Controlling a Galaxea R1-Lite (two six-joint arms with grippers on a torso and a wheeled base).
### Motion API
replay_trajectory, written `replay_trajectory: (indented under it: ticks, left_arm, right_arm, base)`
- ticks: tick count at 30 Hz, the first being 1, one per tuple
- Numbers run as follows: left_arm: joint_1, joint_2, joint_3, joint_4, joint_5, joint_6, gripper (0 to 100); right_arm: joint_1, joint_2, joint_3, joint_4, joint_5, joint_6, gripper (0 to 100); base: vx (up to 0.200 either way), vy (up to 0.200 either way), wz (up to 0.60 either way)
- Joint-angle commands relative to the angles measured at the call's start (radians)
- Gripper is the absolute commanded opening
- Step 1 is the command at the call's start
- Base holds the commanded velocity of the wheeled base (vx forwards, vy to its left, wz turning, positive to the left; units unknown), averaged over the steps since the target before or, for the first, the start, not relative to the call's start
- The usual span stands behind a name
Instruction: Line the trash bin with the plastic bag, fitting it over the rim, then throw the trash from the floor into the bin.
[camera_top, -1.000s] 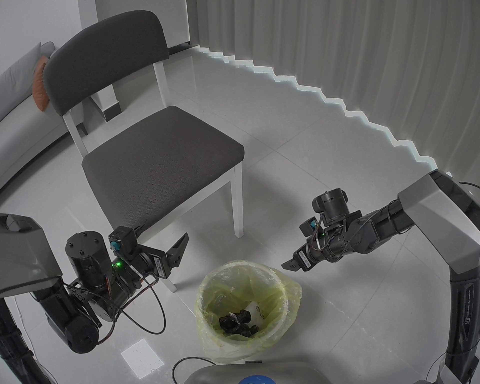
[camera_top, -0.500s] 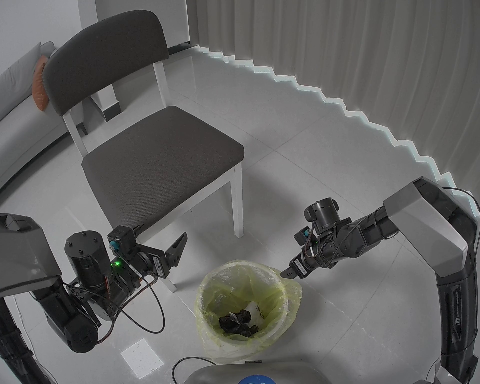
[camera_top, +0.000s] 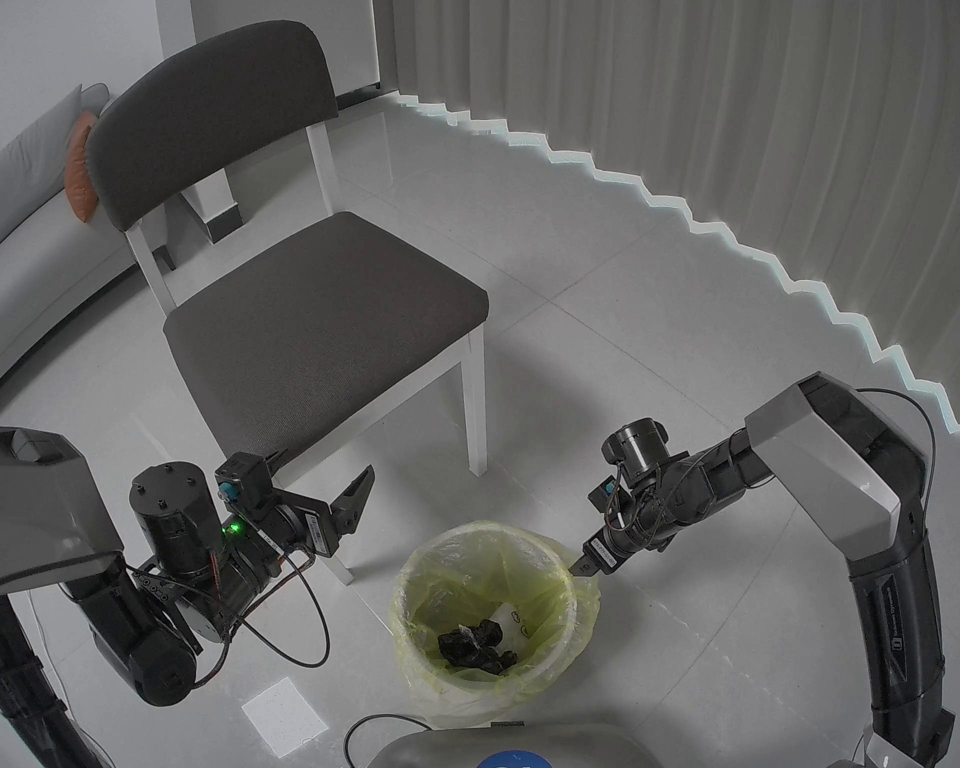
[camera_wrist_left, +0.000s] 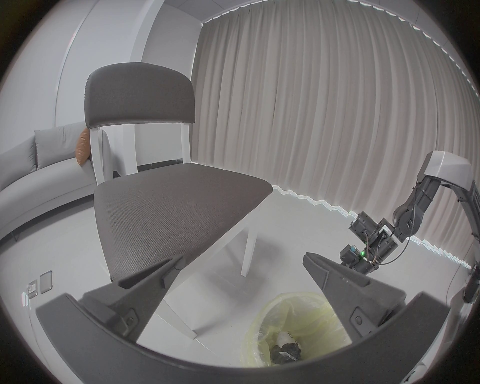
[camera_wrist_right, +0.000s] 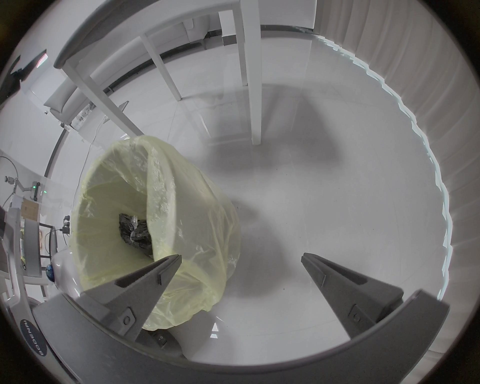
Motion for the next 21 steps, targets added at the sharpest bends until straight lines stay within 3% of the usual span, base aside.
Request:
replay_trajectory:
  ticks: [1,13,21]
  left_arm:
    - [0.001,0.006,-0.002,-0.012,0.001,-0.001,100]
    - [0.001,0.006,0.0,-0.012,0.001,-0.001,100]
    - [0.001,0.006,0.0,-0.012,0.001,-0.001,100]
  right_arm:
    - [0.015,0.074,-0.071,0.025,-0.039,-0.006,100]
    - [-0.007,0.117,-0.155,0.053,-0.076,-0.008,100]
    - [-0.064,-0.121,0.018,0.042,-0.073,-0.006,100]
  base:
    - [0.0,0.0,0.0]
    - [0.0,0.0,0.0]
    - [0.0,0.0,0.0]
